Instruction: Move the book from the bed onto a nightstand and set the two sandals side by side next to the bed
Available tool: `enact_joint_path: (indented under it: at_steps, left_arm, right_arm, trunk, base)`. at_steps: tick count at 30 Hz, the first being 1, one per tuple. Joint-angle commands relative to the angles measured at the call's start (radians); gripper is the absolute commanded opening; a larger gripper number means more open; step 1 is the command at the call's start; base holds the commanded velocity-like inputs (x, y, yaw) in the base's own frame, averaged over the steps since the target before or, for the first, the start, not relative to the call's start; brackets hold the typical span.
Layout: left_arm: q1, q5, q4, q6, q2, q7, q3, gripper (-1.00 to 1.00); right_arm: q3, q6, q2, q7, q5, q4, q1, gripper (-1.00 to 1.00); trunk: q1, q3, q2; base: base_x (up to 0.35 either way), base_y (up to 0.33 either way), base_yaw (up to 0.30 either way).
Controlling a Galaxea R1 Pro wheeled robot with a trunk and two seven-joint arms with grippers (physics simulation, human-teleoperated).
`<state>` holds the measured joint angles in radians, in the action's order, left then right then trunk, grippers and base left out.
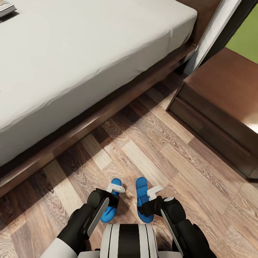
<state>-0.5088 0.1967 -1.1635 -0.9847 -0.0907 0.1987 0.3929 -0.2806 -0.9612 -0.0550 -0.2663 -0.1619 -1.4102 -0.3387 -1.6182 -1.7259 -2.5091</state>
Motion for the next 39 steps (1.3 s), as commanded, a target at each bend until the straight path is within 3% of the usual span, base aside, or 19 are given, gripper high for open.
enact_joint_path:
  at_steps: [1,39]
  left_arm:
    - [-0.001,0.010,-0.001,-0.003,0.000,0.010,0.001,-1.00]
    - [-0.001,0.007,0.001,-0.001,0.000,0.010,0.001,-1.00]
  right_arm:
    - [0.000,-0.004,0.000,-0.008,-0.010,-0.001,0.000,-1.00]
    - [0.000,-0.004,0.000,-0.008,-0.010,-0.003,0.000,-1.00]
  trunk:
    - [0.000,-0.002,0.000]
    - [0.000,-0.043,0.000]
  base:
    - [0.000,0.000,0.082]
    - [0.000,0.000,0.096]
